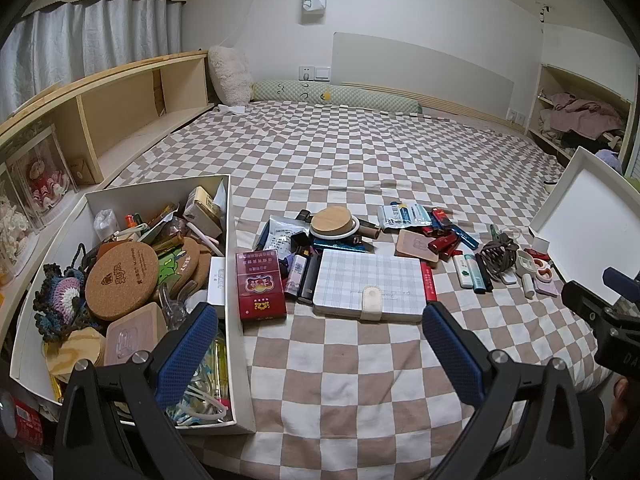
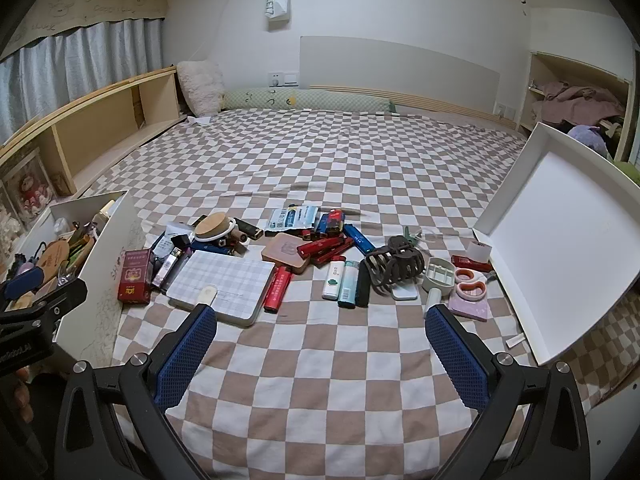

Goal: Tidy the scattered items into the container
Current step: 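Move both tools toward the scattered items on the bed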

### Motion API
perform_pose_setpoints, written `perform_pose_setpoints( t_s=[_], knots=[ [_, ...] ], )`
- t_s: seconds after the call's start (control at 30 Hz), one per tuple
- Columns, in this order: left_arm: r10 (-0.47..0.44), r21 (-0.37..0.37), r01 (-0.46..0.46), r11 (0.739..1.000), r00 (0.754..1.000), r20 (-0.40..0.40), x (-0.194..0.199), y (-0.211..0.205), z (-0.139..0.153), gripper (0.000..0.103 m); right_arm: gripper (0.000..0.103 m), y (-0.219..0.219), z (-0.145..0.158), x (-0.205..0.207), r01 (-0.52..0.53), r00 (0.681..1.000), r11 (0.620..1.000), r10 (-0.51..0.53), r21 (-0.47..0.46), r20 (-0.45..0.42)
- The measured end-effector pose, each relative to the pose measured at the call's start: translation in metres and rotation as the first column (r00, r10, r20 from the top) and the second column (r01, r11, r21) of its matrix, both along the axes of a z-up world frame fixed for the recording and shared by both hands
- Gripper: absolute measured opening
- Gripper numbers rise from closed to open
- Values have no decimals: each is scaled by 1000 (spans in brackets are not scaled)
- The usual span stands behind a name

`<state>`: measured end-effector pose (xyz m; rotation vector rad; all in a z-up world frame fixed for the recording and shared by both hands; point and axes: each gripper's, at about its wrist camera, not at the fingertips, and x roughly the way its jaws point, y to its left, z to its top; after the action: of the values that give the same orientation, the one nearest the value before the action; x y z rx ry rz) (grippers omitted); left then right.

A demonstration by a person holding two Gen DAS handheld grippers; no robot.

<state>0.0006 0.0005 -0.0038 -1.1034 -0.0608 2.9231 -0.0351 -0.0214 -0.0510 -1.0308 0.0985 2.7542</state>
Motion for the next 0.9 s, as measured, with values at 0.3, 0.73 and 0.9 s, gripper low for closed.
perform_pose_setpoints(
  t_s=[0.3, 0.73, 0.9],
  knots=[
    [-2, 2, 2, 1000, 1000, 3, 0, 1, -1, 103, 103, 1, 0, 1, 2, 1000, 1000, -2, -2, -1],
    [-61, -6, 62, 998, 997, 37, -7, 21, -18, 103, 103, 8, -15, -4, 3, 1000, 1000, -2, -15, 30],
    [-102, -23, 103, 994, 994, 44, -11, 35, -29, 103, 103, 14, -26, -7, 4, 999, 999, -3, -31, 43]
  ],
)
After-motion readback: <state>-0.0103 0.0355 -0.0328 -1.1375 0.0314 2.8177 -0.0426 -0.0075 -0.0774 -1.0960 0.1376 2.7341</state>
